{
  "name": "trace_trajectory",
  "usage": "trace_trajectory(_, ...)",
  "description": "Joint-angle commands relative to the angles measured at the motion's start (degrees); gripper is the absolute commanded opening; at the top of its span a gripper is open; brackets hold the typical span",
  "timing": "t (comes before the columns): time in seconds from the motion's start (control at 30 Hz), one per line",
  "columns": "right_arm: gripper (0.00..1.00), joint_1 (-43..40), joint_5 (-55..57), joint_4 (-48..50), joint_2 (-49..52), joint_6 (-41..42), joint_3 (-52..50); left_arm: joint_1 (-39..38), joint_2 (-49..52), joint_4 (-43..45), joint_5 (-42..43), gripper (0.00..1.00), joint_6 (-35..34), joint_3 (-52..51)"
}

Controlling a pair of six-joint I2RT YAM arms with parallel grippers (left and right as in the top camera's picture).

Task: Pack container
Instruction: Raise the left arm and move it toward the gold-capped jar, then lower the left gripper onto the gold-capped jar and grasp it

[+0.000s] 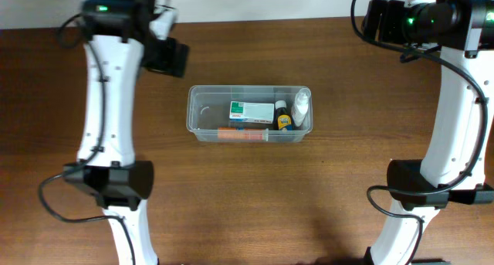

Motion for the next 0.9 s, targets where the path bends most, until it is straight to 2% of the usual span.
trace_trajectory(0.0,0.98,0.2,-0.31,-0.33,-0.87,0.04,0.66,3.23,-3.93,-0.24,4.52,0.99,-3.52,-3.08)
trace_trajectory(0.13,0.99,0.2,-0.31,-0.33,-0.87,0.04,0.66,5.25,-10.27,-0.24,-0.59,0.99,-4.46,-12.11)
trace_trajectory(0.2,0.98,0.2,-0.31,-0.33,-0.87,0.04,0.66,6.32,-15.21,-0.2,-4.72,1.0,-7.21,-19.89)
trace_trajectory(0.3,0.98,0.2,-0.31,-0.33,-0.85,0.04,0.66,8.41,-20.15,2.08,-5.77,0.99,-10.8,-28.74)
trace_trajectory(0.5,0.98,0.2,-0.31,-0.33,-0.87,0.04,0.66,16.09,-28.7,15.04,-5.46,0.99,-18.73,-52.37)
trace_trajectory(0.67,0.98,0.2,-0.31,-0.33,-0.87,0.04,0.66,19.61,-29.46,27.93,-4.94,0.99,-23.89,-68.85)
trace_trajectory(0.87,0.98,0.2,-0.31,-0.33,-0.87,0.04,0.66,19.71,-29.44,36.74,-3.78,0.99,-24.06,-77.55)
